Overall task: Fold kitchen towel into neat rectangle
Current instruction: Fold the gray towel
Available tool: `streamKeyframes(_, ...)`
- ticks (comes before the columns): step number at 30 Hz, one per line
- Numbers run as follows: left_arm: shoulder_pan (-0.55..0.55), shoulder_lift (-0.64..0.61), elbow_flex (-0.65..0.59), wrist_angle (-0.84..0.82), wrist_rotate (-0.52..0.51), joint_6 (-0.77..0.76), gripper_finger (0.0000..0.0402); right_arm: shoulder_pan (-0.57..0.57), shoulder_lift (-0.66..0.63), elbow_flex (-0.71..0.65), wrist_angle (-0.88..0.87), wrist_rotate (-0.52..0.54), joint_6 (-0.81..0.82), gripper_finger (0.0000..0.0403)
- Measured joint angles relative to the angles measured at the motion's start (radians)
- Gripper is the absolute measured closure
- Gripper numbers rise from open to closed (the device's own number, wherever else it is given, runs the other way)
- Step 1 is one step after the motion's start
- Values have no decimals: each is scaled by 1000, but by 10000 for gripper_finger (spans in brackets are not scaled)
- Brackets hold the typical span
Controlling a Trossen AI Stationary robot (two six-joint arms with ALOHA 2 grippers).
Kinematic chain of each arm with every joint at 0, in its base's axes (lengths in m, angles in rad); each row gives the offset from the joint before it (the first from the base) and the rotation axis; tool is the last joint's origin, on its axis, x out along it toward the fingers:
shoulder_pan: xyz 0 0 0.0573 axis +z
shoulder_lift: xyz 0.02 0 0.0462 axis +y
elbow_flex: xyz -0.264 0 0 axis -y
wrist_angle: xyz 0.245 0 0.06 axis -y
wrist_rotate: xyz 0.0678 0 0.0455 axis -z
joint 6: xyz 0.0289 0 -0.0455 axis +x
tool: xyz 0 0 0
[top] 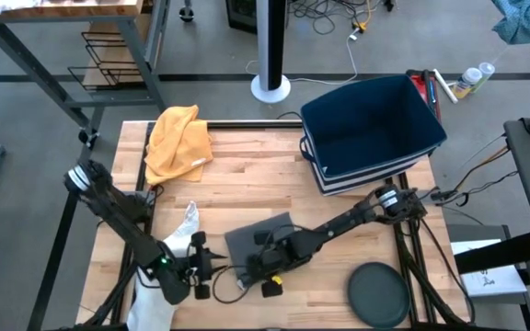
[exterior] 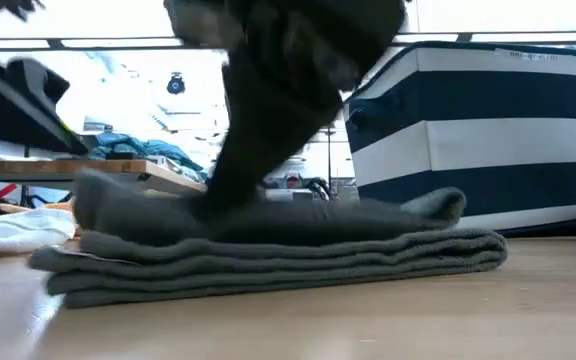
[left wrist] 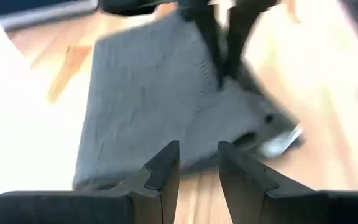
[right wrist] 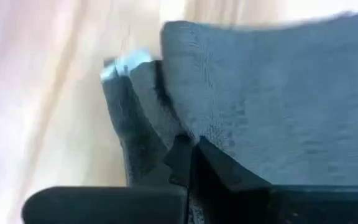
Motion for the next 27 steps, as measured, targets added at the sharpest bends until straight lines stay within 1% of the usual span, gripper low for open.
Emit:
streamKeyframes(5, -6, -77, 1, 5, -1, 112, 295, -43, -54, 0, -22, -6, 35, 399)
streamKeyframes(10, -6, -91, -1, 3, -8, 196, 277, -85, -100, 1, -55, -14, 54, 400)
streamKeyframes(13, -4, -73, -1, 4, -11, 211, 258, -106, -110, 1, -92, -18, 80, 400)
streamKeyframes(16, 0, -48, -3, -8, -36, 196, 236, -119, -117, 1, -94, -54, 88, 400)
streamKeyframes(19, 25, -20, -3, -11, -45, 150, 210, -122, -120, 1, -86, -69, 100, 400)
streamKeyframes(23, 64, 29, -3, 31, -47, 154, 173, -126, -120, 1, -85, -74, 137, 400)
streamKeyframes(25, 85, 56, -3, 75, -37, 160, 155, -130, -120, 1, -85, -85, 156, 400)
streamKeyframes(27, 100, 79, -3, 98, 7, 177, 139, -136, -120, 1, -87, -86, 173, 400)
